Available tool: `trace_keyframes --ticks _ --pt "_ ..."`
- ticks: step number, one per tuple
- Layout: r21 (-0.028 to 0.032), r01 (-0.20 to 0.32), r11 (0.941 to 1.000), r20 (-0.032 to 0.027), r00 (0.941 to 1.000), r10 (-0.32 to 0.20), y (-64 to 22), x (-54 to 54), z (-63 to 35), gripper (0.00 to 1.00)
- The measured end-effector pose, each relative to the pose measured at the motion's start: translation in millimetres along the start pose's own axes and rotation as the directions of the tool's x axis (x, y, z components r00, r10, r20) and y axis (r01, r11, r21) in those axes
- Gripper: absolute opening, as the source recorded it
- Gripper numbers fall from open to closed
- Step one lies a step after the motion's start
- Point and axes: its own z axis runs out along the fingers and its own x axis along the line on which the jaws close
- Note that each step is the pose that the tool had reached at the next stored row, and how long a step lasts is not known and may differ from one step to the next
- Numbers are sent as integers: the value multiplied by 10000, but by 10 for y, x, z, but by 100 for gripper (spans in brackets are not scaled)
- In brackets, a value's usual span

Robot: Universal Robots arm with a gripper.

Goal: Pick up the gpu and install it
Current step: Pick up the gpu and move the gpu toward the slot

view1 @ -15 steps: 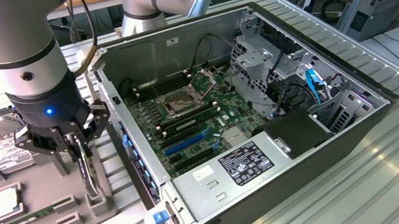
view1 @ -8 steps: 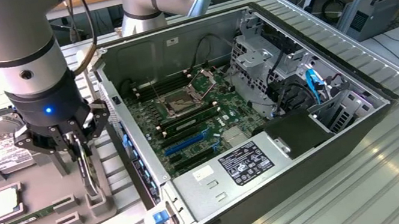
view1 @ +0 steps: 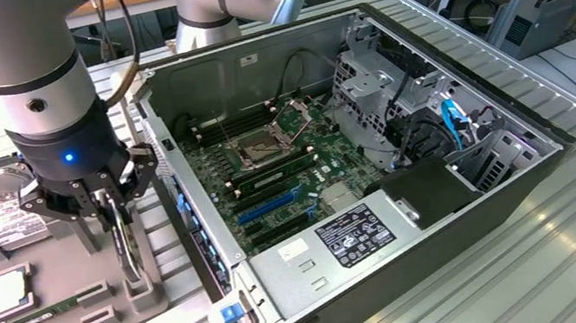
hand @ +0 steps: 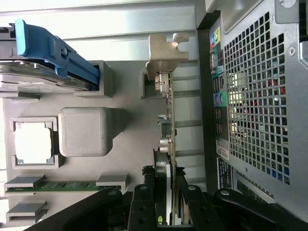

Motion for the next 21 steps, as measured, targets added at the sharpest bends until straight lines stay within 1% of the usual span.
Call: trace_keyframes --ticks 21 --pt "-2 0 10000 1 10000 0 1 -2 -56 27"
